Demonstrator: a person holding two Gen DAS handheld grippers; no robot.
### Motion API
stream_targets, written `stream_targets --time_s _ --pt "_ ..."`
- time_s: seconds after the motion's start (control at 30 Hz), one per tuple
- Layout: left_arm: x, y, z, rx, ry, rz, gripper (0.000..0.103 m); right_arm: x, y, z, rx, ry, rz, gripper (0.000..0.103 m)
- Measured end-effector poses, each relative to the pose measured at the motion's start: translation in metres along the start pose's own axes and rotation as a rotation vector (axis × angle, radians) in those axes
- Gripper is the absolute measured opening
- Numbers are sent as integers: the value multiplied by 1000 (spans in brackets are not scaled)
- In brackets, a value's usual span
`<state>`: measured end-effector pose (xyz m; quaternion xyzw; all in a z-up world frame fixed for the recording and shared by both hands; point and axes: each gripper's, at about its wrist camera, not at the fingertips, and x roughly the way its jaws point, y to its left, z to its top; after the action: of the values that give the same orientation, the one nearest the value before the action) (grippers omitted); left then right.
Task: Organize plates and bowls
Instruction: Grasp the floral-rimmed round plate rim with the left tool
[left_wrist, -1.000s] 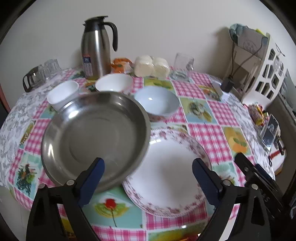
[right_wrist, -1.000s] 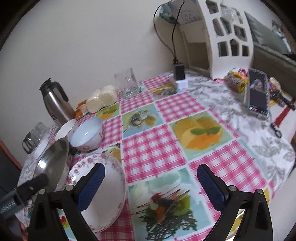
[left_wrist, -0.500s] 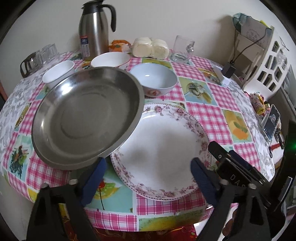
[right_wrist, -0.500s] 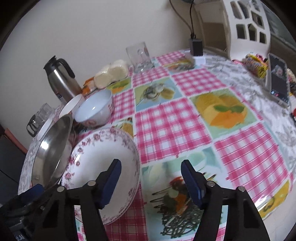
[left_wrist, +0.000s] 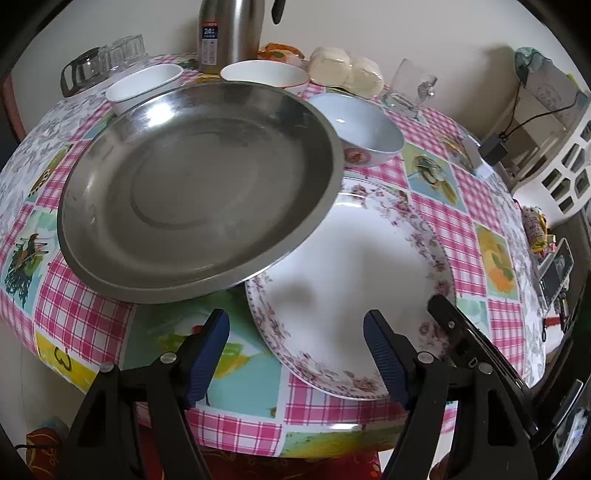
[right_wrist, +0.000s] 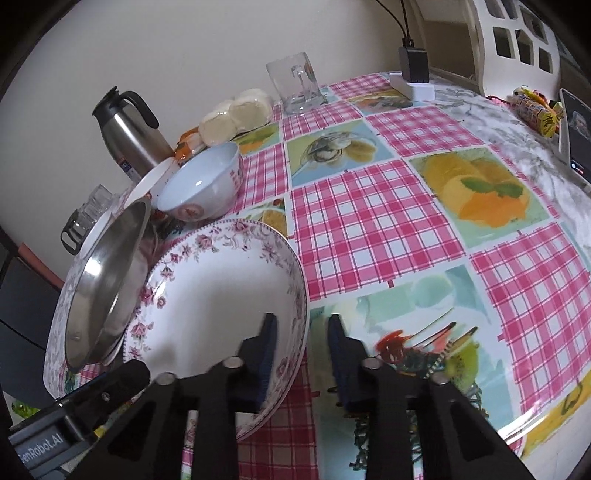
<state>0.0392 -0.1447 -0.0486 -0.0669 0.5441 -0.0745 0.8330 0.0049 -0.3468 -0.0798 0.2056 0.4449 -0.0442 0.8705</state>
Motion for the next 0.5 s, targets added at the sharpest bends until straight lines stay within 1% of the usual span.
stream_targets --time_s 0.03,0.07,0.23,0.37,0.5 --pt "1 1 0 -4 3 3 76 1 0 -1 -2 5 -6 17" --pt "2 1 0 -9 6 4 76 2 0 -1 -3 8 -7 16" --pt "6 1 1 -10 15 5 76 1 -1 -1 -16 12 -14 16" --pt "9 -3 0 1 24 -1 76 -4 -5 0 -23 14 -50 16" --pt "13 -9 -3 17 37 -11 75 -9 -17 1 14 16 -62 16"
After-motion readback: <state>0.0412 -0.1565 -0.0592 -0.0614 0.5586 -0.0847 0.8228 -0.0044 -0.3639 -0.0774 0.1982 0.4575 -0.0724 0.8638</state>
